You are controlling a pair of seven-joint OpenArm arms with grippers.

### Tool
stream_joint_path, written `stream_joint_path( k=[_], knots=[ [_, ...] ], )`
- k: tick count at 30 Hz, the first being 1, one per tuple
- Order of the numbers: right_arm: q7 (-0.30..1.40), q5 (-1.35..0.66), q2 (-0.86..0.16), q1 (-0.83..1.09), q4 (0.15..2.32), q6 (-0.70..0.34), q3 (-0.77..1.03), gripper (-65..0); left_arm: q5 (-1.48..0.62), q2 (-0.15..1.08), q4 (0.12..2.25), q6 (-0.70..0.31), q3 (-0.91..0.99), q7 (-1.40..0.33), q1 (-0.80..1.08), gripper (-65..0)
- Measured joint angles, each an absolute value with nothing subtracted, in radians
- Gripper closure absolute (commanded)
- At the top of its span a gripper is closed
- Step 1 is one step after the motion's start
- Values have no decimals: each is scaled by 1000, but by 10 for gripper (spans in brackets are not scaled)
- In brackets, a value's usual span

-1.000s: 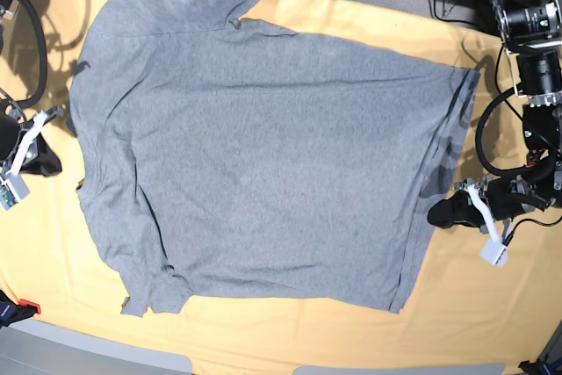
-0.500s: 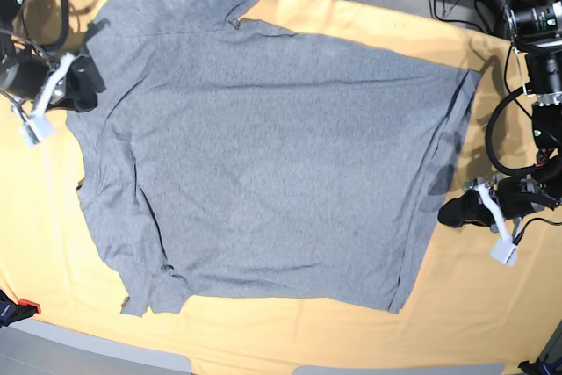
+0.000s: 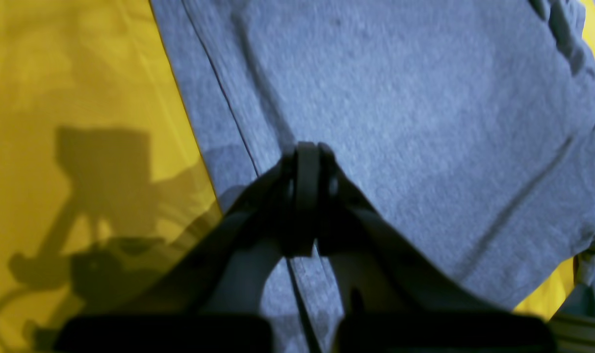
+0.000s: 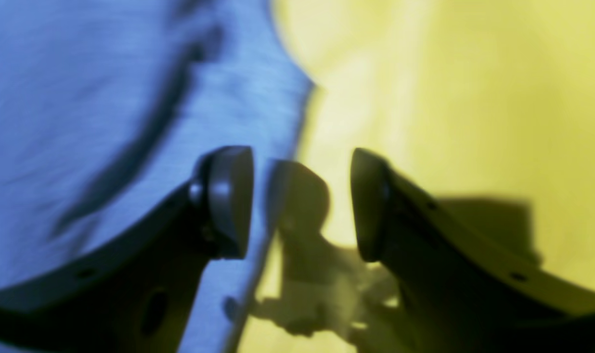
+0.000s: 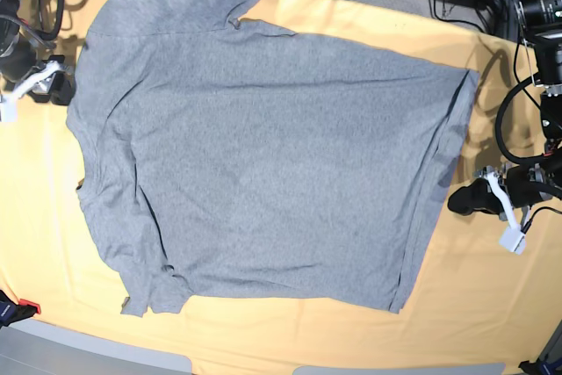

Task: Layout the t-shirt on the table in an organized manner, then fold the t-shirt properly
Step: 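Grasp the shoulder with the right gripper and pull it outward, then move the left gripper to the shirt's sleeve corner and grasp it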

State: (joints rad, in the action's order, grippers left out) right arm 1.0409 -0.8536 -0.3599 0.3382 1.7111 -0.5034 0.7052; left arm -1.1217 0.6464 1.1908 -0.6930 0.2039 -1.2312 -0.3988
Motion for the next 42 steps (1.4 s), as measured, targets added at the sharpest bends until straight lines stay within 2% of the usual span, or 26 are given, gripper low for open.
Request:
stream_joint_path(
  k=[5, 10, 13, 14, 16, 19, 26, 29, 32, 42],
  knots=[
    [1019, -936, -358, 293, 1557, -552, 709, -347, -1127, 654, 1191, -693, 204, -1231, -396, 0],
    [1148, -1131, -359, 218, 1461, -648, 709, -347, -1148, 654, 1191, -693, 204, -1231, -397, 0],
    [1180, -1146, -356, 201, 1456, -668, 708, -338, -1145, 656, 1191, -693, 204, -1231, -393, 0],
    [1180, -1146, -356, 199, 1456, -675, 708, -318, -1145, 656, 1191, -693, 204, -1231, -393, 0],
    [1179, -1145, -357, 199, 1456, -685, 708, -234, -1145, 657, 1191, -693, 204, -1231, -394, 0],
    [1176, -1145, -357, 199, 1456, -689, 708, -5, -1146, 656, 1191, -693, 204, -1231, -394, 0],
    [1176, -1143, -382, 193, 1459, -689, 708, 0, -1146, 657, 1191, -693, 204, -1231, -394, 0],
    [1225, -1145, -405, 194, 1497, -690, 731, 0, -1146, 660, 1191, -693, 204, -1231, -393, 0],
    [1269, -1146, -408, 193, 1512, -691, 812, 0, -1145, 665, 1191, -693, 204, -1231, -394, 0],
    [1254, -1104, -421, 306, 1512, -693, 1041, 0, -1146, 663, 1191, -693, 204, -1231, -394, 0]
  ],
)
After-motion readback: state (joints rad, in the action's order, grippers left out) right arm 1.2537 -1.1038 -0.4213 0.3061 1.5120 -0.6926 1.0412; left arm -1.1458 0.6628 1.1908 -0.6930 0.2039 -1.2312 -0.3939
